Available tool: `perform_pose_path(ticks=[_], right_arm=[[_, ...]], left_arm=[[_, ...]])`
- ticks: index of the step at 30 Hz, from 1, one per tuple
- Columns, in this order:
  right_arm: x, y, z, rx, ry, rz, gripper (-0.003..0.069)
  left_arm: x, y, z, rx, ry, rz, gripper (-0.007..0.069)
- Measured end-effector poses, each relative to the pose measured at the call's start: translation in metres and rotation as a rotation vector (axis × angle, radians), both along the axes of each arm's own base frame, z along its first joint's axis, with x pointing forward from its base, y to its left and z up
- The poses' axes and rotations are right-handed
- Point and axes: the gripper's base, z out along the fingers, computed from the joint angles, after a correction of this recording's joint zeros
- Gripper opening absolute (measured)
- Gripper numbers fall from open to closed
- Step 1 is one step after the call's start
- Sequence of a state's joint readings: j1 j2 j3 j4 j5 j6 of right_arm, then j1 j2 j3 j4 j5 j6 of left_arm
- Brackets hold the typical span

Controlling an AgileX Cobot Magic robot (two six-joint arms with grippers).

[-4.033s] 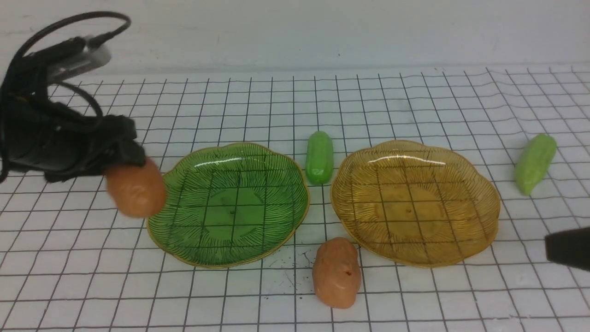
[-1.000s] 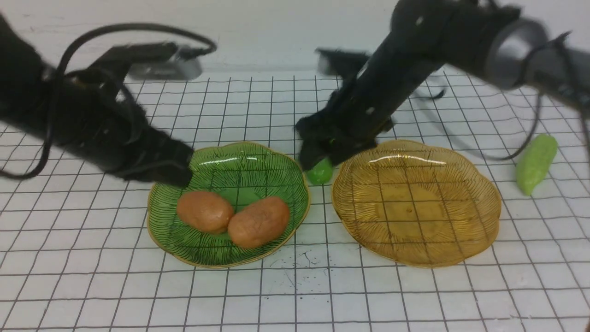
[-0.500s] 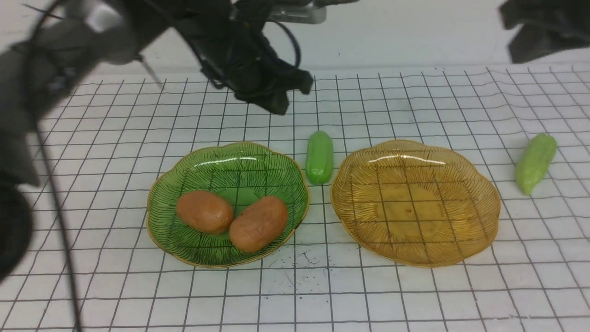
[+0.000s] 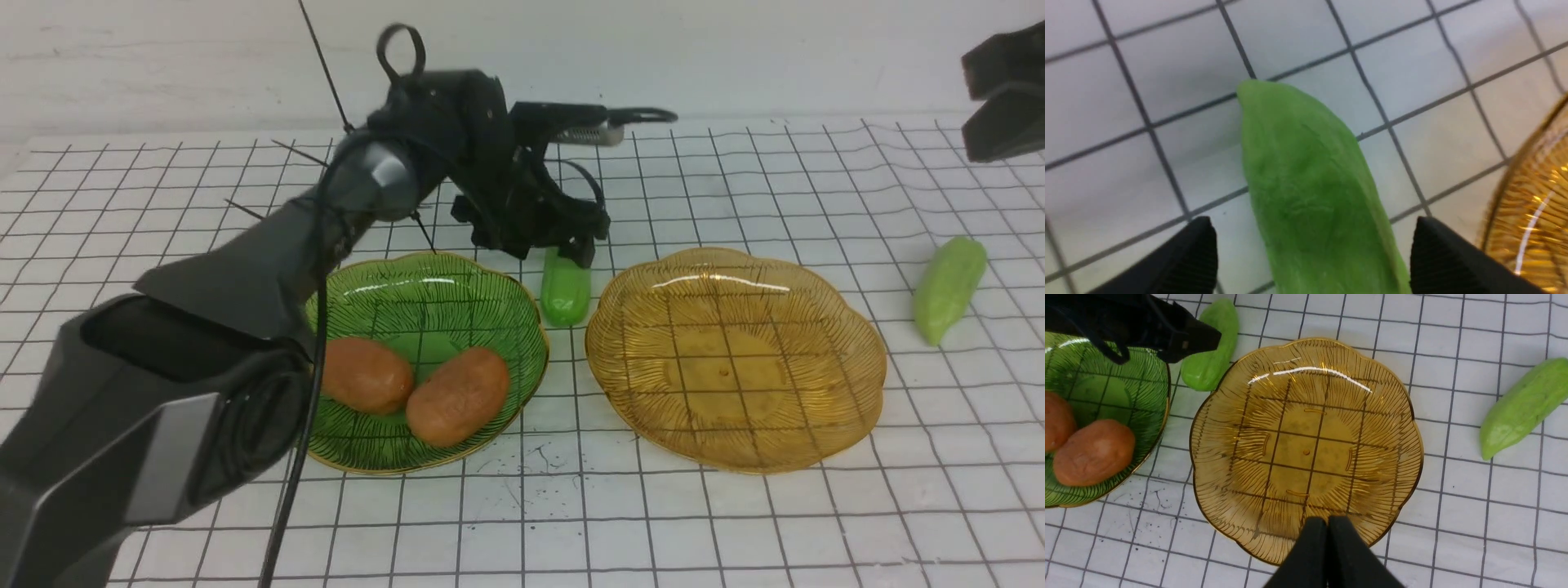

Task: Put different types of vegetables on the plate.
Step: 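Move the green vegetable from the table onto the right plate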

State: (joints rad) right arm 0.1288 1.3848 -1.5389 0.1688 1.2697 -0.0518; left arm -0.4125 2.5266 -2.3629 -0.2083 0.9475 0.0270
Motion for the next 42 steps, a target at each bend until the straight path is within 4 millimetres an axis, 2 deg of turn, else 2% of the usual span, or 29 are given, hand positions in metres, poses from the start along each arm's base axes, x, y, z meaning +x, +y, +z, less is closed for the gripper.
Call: perform_pose_path(ticks=[5, 9, 11, 15, 16, 20, 21, 24, 25, 27, 30, 34, 37, 38, 41, 42], right_arm=[[0.000, 0.001, -0.001, 0.007, 0.006, 0.002, -0.0014], [0.000, 0.001, -0.001, 0.012, 0.006, 0.003, -0.0014], [0.000, 0.001, -0.001, 0.014, 0.006, 0.005, -0.0014], [0.000, 0.000, -0.001, -0.005, 0.004, 0.003, -0.0014], [0.000, -0.001, -0.002, -0.015, 0.002, 0.000, -0.0014], [0.002, -0.010, -0.002, -0.101, -0.006, -0.053, -0.0014], [0.002, -0.012, -0.002, -0.117, -0.007, -0.069, -0.0014], [0.002, -0.014, -0.002, -0.127, -0.008, -0.091, -0.0014], [0.002, -0.014, -0.002, -0.125, -0.007, -0.094, -0.0014], [0.002, -0.013, -0.002, -0.109, -0.005, -0.092, -0.0014], [0.002, -0.011, -0.002, -0.081, 0.000, -0.085, -0.0014], [0.002, -0.010, -0.004, -0.069, 0.005, -0.082, -0.0014], [0.004, -0.013, -0.011, -0.107, 0.025, -0.095, -0.0014], [0.005, -0.013, -0.011, -0.110, 0.026, -0.095, -0.0014], [0.013, -0.025, -0.021, -0.132, 0.061, -0.164, -0.0014], [0.020, -0.037, -0.028, -0.138, 0.084, -0.226, -0.0014]], left_arm=[[0.004, -0.004, -0.010, -0.028, -0.018, 0.008, 0.0553], [0.004, -0.007, -0.015, -0.037, -0.010, 0.004, 0.0467], [0.003, -0.009, -0.015, -0.053, 0.000, 0.004, 0.0391], [-0.001, -0.009, -0.011, -0.053, 0.035, -0.006, 0.0391], [-0.002, -0.008, -0.006, -0.046, 0.038, -0.011, 0.0391], [-0.008, 0.000, 0.045, -0.016, -0.012, -0.033, 0.0391], [-0.013, 0.003, 0.066, -0.021, -0.024, -0.042, 0.0391], [-0.029, 0.003, 0.100, -0.061, -0.003, -0.072, 0.0391], [-0.035, -0.001, 0.110, -0.090, 0.003, -0.093, 0.0391], [-0.043, -0.011, 0.116, -0.121, 0.012, -0.132, 0.0391], [-0.053, -0.031, 0.111, -0.138, 0.032, -0.201, 0.0391], [-0.063, -0.062, 0.081, -0.111, 0.086, -0.279, 0.0391], [-0.066, -0.076, 0.058, -0.077, 0.123, -0.302, 0.0391], [-0.067, -0.076, 0.058, -0.075, 0.123, -0.302, 0.0391], [-0.069, -0.083, 0.045, -0.054, 0.142, -0.315, 0.0391], [-0.070, -0.085, 0.042, -0.049, 0.146, -0.319, 0.0406]])
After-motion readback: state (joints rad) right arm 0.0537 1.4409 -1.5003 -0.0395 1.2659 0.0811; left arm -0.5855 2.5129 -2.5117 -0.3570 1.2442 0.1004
